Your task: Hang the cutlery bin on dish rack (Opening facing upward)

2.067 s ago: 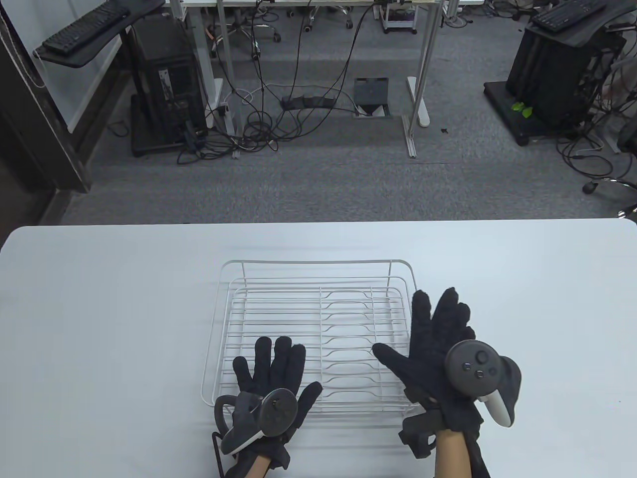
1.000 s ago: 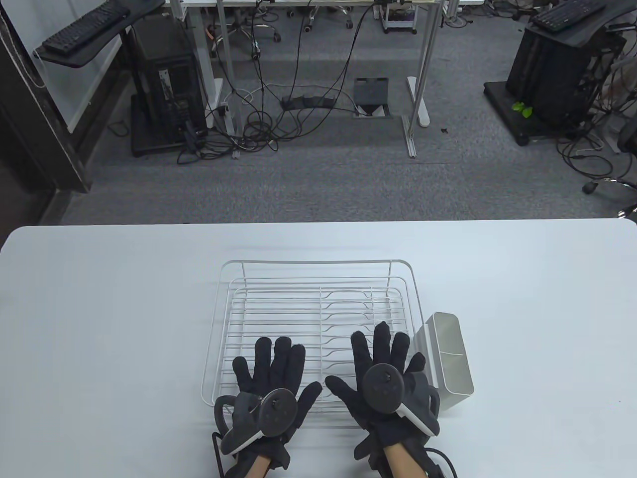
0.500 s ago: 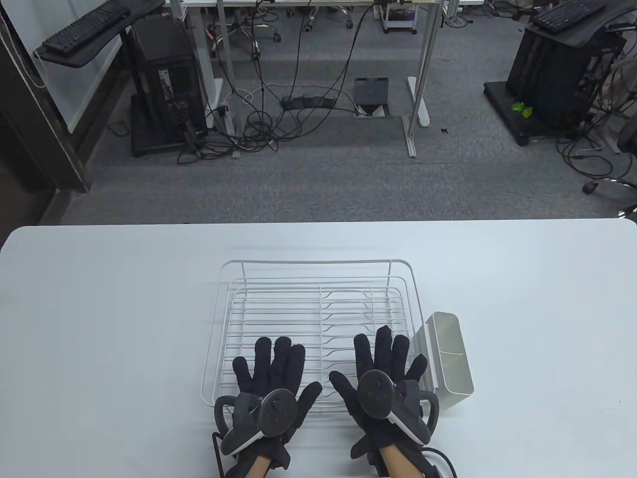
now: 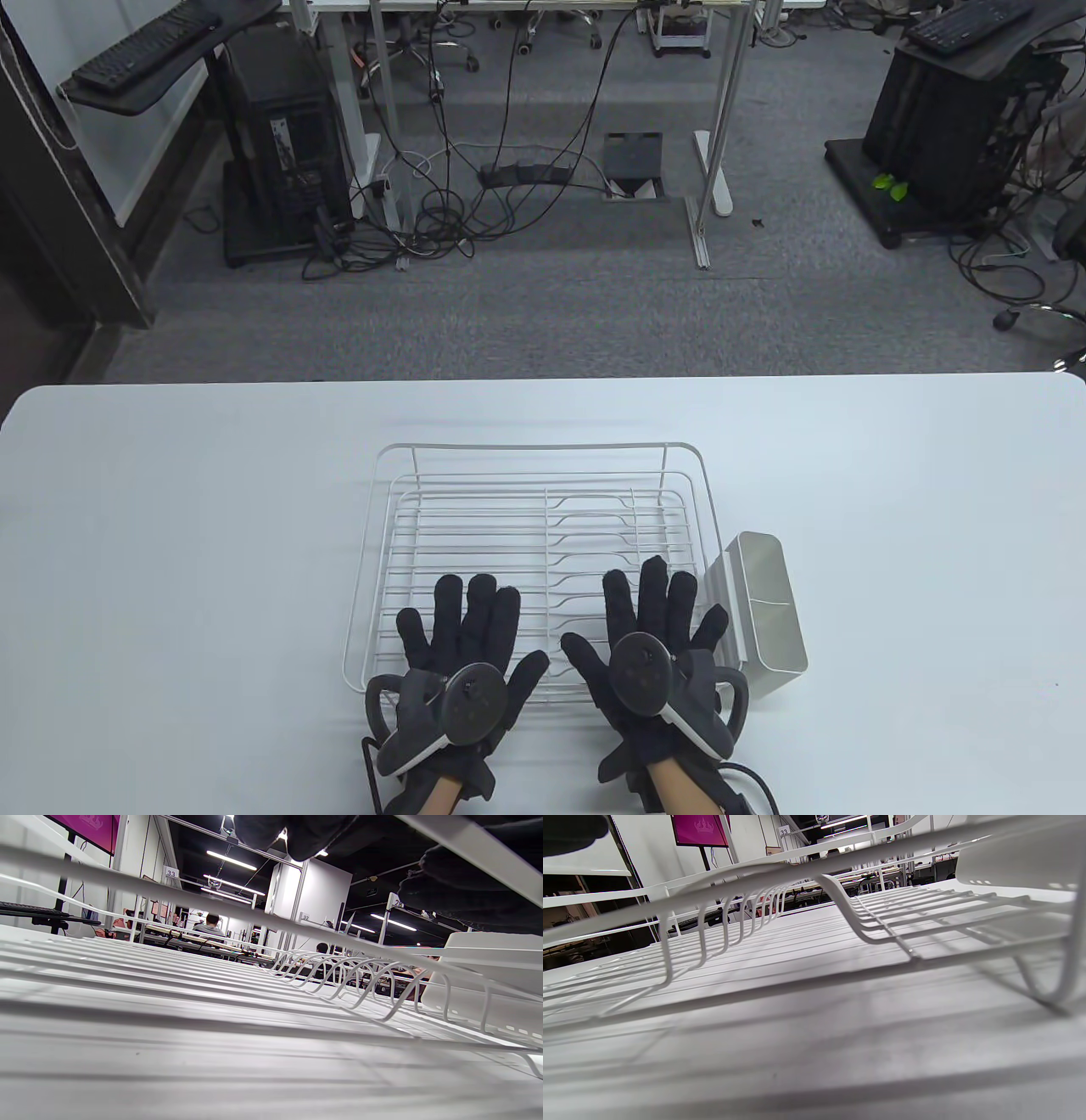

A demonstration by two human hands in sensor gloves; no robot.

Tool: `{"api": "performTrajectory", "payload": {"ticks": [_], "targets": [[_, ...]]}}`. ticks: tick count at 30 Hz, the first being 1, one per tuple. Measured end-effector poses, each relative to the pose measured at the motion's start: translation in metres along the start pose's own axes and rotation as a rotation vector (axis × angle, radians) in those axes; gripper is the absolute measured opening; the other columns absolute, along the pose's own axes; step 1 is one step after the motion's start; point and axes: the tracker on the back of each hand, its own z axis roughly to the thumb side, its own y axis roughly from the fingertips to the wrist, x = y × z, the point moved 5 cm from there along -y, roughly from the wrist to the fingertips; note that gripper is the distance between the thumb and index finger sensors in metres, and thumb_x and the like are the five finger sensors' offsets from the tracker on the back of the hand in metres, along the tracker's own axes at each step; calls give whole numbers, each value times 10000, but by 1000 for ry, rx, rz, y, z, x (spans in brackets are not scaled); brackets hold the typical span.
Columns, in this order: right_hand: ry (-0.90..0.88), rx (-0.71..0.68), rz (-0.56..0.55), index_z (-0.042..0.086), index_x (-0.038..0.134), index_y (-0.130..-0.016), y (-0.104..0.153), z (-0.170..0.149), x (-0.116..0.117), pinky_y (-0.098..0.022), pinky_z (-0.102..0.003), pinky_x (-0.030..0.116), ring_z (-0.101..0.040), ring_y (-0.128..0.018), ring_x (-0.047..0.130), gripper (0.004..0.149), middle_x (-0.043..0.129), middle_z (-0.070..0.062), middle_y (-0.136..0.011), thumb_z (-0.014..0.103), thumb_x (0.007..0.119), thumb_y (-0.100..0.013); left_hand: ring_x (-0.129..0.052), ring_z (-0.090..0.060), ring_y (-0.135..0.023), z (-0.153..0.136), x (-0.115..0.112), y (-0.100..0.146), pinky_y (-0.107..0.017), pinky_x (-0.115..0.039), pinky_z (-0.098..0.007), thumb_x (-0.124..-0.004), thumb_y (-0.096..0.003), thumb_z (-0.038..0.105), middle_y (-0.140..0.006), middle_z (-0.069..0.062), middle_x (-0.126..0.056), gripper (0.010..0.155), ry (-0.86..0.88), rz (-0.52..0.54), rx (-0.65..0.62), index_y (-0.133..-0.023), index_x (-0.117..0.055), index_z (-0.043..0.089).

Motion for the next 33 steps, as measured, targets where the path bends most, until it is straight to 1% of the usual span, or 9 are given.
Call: {"api": "performTrajectory", "payload": {"ticks": [33], "targets": [[-3, 0, 1, 205, 321, -1136, 0, 0, 1, -605, -689, 21, -469, -1037, 121, 787, 179, -191, -1164, 676, 557, -552, -291, -423, -1138, 0, 0, 0, -676, -200, -743, -437, -556, 724, -1241, -115, -385, 811, 0, 1, 2, -1192, -418, 219]]}}
